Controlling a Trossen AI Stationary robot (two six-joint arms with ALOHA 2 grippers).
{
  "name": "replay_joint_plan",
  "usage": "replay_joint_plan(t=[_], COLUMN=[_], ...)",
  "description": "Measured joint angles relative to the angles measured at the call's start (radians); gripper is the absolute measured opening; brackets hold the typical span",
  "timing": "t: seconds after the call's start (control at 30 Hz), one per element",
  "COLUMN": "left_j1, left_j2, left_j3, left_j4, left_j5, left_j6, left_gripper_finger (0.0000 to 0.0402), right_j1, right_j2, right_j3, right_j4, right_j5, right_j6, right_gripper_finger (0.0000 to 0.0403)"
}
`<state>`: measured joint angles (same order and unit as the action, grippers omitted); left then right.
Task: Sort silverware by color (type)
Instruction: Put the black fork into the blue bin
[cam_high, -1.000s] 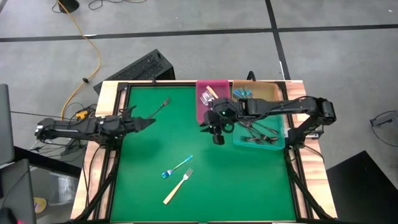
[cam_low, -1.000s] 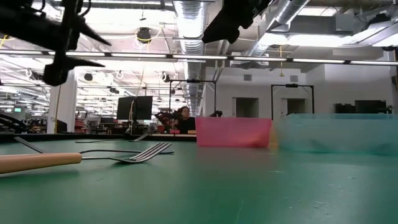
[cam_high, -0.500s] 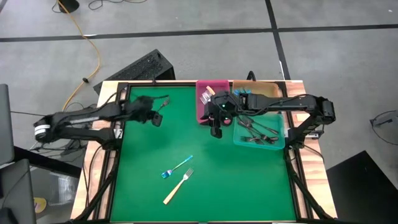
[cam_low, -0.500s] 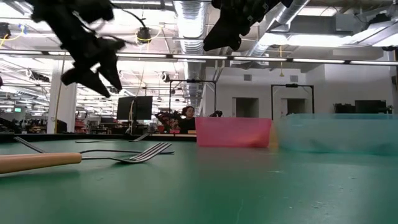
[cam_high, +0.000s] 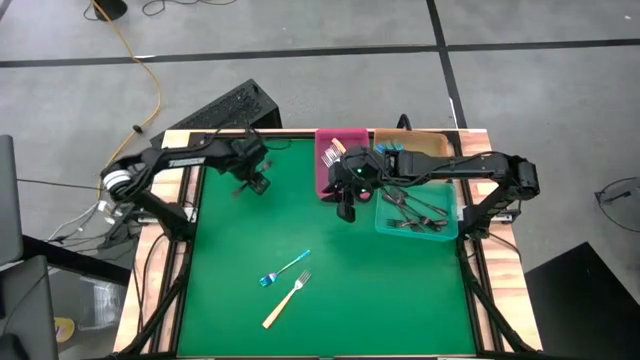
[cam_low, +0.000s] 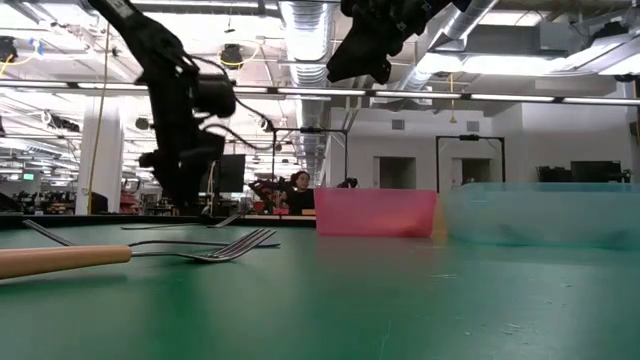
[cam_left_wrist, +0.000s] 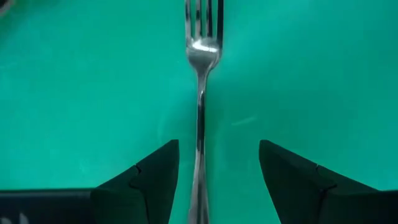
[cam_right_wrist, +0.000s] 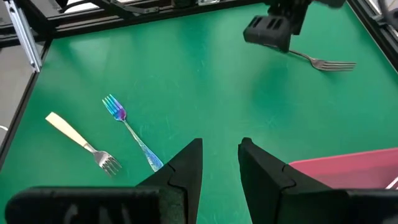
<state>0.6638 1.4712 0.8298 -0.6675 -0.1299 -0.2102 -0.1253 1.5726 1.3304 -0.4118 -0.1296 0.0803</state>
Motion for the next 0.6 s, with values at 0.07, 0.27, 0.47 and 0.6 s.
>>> replay_joint_plan(t=[0.07, 0.27, 0.47, 0.6], left_j1=[0.001, 0.001, 0.003, 0.012], left_j2=[0.041, 0.139, 0.176, 0.178], left_j3=[0.007, 0.011, 0.014, 0.014], left_j4=[-0.002, 0.0, -0.01, -0.022], left_j5=[-0.008, -0.013, 0.021, 0.048], left_j6=[0.025, 0.07, 0.104, 0.111], left_gripper_finger=[0.0206, 0.0205, 0.0197, 0.0144], right_j1=[0.0, 0.0, 0.0, 0.0], right_j2=[0.0, 0.0, 0.0, 0.0], right_j3=[0.0, 0.0, 0.0, 0.0], right_j4=[0.0, 0.0, 0.0, 0.0], right_j5=[0.0, 0.0, 0.0, 0.0], right_j6=[0.002, 0.025, 0.028, 0.028], right_gripper_finger=[0.0127, 0.0127, 0.0127, 0.0127])
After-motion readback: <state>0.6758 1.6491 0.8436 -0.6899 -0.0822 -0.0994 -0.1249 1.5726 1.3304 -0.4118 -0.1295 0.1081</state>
